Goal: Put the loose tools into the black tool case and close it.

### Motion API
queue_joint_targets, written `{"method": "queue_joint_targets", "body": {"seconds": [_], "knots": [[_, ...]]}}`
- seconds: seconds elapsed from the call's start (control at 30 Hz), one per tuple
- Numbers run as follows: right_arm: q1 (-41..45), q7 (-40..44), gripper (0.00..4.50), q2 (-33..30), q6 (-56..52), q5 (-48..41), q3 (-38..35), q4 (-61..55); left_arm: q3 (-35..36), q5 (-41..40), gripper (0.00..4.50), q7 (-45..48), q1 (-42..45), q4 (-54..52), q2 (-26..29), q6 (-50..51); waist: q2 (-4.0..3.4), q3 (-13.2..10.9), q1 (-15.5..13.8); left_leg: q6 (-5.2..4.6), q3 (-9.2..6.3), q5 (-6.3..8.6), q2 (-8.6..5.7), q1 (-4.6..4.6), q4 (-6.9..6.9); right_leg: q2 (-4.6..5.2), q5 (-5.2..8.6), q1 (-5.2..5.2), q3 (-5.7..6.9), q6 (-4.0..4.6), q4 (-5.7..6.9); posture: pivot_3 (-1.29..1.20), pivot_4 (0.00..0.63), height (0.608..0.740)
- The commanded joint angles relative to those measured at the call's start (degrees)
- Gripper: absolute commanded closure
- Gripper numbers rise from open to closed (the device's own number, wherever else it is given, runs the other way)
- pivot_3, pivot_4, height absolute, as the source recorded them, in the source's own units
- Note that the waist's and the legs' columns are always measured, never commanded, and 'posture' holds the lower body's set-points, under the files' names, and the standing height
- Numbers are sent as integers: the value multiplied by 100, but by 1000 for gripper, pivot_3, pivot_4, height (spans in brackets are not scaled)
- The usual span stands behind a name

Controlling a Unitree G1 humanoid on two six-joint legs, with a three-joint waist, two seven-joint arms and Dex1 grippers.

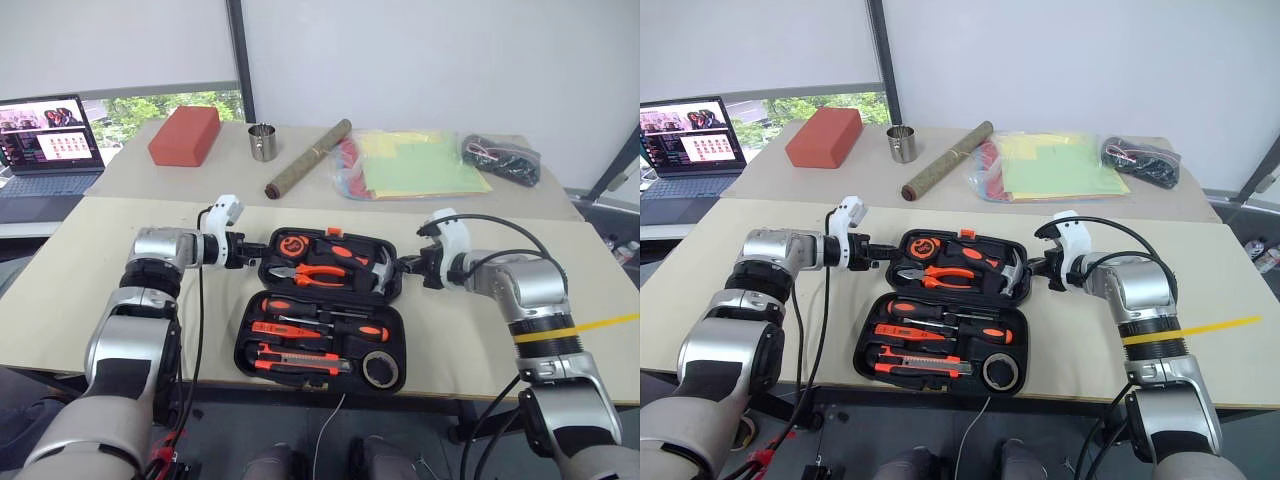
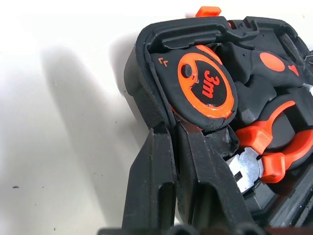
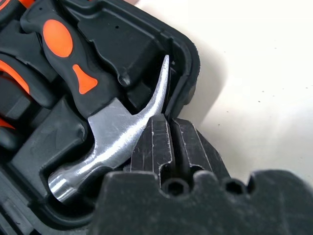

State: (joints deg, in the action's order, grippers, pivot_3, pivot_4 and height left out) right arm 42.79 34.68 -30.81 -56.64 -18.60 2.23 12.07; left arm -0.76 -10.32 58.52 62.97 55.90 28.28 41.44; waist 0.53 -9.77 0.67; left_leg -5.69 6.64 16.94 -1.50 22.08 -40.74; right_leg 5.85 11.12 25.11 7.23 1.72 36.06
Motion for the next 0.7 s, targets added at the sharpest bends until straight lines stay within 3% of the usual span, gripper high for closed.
{"method": "queue_joint_targets", "body": {"seconds": [0.03, 0.17, 0.3, 0.43, 0.7], "knots": [[66, -94, 4457, 105, 358, 70, -120, -132, 7, -159, 4500, 426, -67, -481, -94, -144, 0, 0, 14, 0, 0, 0, 0, 1, 0, -1, 0, 0, 0, 0, -1, 0, 150, 737], [300, -571, 4457, 240, 1088, 188, -592, -370, 267, -305, 4500, 279, -361, -1188, -184, -911, -1, -2, 26, 4, 5, -2, 0, 5, 0, 0, -1, 10, -3, 1, 2, 0, 150, 737], [183, -598, 4457, 112, 2003, 494, -542, -742, 468, -267, 4500, 29, -578, -1548, -255, -1686, -4, -6, -19, 21, 2, -10, -16, 28, 0, 23, -3, 30, 4, 1, 7, 0, 150, 737], [-259, -953, 4457, -25, 3428, 1150, -489, -1080, 523, 33, 4500, -474, -1031, -2107, -334, -3336, -5, -7, -4, 19, 2, -12, -29, 29, 18, 24, -3, 36, 3, -2, 0, 0, 150, 737], [-1633, -1106, 4457, -103, 5147, 1819, -369, -1370, 531, 290, 4500, -1315, -1835, -2628, -358, -4311, -5, -6, 13, -2, 3, -49, -32, 5, 86, 8, 0, 27, -1, 1, -10, 0, 150, 737]]}}
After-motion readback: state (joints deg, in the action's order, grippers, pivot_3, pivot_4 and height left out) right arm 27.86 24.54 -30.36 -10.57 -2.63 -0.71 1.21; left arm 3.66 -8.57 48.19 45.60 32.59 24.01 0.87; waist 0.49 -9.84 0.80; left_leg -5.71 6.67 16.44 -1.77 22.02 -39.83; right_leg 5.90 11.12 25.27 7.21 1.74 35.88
